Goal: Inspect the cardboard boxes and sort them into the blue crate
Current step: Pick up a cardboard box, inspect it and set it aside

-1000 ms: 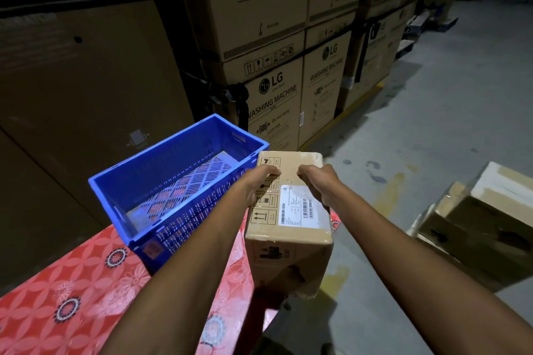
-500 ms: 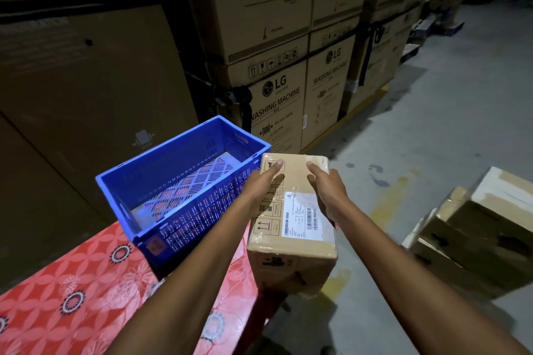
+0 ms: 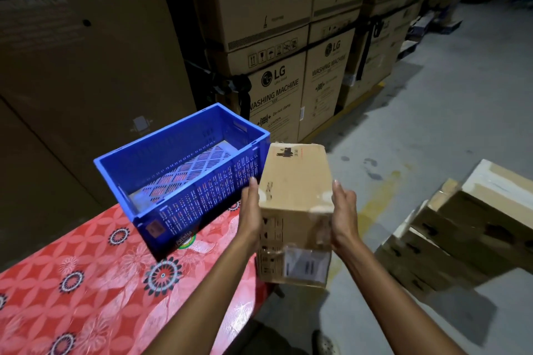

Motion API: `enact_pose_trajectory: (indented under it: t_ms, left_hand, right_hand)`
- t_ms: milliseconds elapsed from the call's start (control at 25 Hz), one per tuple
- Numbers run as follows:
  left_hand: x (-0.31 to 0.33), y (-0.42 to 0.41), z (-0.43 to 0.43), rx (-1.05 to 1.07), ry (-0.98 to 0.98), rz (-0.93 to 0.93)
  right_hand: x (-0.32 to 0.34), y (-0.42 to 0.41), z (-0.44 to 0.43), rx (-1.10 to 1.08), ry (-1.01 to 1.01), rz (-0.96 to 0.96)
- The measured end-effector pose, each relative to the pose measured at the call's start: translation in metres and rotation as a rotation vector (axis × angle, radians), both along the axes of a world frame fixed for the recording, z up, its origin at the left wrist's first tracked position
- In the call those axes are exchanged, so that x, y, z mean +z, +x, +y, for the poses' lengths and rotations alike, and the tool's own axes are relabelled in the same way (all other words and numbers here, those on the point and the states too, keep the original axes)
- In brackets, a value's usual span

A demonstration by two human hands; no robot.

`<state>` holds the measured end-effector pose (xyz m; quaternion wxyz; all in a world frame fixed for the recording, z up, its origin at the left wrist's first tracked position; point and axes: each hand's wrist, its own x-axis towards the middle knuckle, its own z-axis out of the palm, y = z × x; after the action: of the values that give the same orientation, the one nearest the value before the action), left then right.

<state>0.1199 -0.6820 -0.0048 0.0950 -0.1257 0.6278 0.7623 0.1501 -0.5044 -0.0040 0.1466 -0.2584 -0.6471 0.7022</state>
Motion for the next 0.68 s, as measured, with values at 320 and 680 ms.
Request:
enact_pose_trajectory:
  t_ms: [320, 680]
  left_hand:
    - [-0.022, 0.005, 0.005, -0.191, 0.021, -0.148]
    - [0.016, -0.061, 0.033, -0.112, 0.051, -0.226]
  right_hand:
    - [-0.051, -0.008, 0.025, 0.229, -0.039, -0.231]
    - [-0.008, -0.079, 0.029, 0.323, 0.099, -0.29]
